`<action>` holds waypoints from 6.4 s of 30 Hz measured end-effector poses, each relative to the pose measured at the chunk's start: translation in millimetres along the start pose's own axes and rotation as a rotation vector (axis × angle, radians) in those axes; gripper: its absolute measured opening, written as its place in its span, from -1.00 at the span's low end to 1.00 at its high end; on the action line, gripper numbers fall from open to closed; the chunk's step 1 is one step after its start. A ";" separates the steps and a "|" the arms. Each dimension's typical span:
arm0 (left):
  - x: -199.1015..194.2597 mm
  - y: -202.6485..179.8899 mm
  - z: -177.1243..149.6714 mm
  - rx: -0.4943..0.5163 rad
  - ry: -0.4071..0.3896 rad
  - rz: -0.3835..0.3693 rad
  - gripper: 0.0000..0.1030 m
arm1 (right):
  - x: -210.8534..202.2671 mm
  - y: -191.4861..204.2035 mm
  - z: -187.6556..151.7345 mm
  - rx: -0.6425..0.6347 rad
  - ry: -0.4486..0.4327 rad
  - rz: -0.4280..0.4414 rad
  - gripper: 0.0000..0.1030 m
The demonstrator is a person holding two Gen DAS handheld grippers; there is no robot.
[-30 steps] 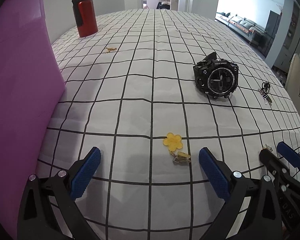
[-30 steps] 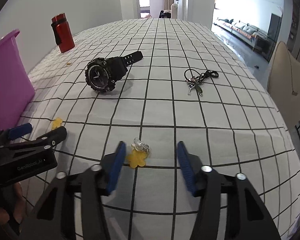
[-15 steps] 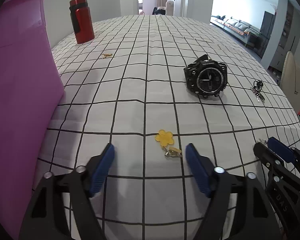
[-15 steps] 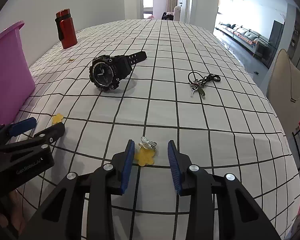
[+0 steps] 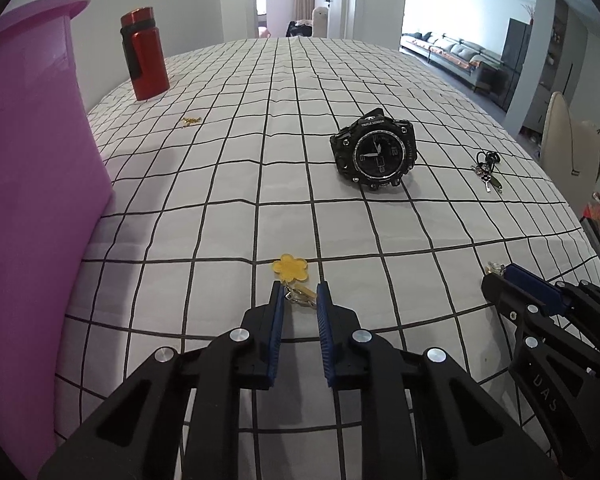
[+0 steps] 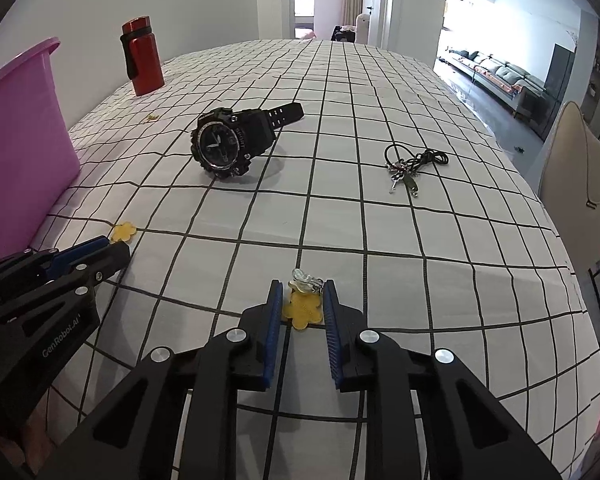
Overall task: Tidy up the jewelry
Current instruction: 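Grasp the small gold charm with left tool while right tool grasps the yellow flower charm, then carry both held charms over the pink tub, then open both tools to drop the charms into the pink tub, then move both tools back toward the black watch and the keychain, then grasp the black wristwatch with left tool while right tool grasps the black-cord keychain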
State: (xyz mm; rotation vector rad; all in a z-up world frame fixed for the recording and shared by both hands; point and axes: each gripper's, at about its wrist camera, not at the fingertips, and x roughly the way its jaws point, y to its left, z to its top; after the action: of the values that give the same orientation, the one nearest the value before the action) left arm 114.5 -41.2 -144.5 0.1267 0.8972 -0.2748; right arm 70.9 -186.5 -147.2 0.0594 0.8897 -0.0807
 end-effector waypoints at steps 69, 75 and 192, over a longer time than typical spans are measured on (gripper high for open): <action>-193.0 298.7 26.2 -0.434 0.083 0.253 -0.66 | -109.6 327.4 138.9 -0.371 0.091 0.494 -0.61; -193.1 303.5 31.9 -0.445 0.066 0.265 0.34 | -108.8 326.2 140.9 -0.377 0.091 0.452 -0.34; 67.2 -57.6 103.5 0.012 -0.011 0.061 0.88 | 61.0 -117.4 94.5 0.150 0.016 0.033 0.35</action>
State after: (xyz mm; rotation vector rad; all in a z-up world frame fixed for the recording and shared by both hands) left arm 215.6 -131.6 -132.8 0.1637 0.8790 -0.2238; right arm 171.1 -314.1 -137.4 0.2143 0.8979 -0.1162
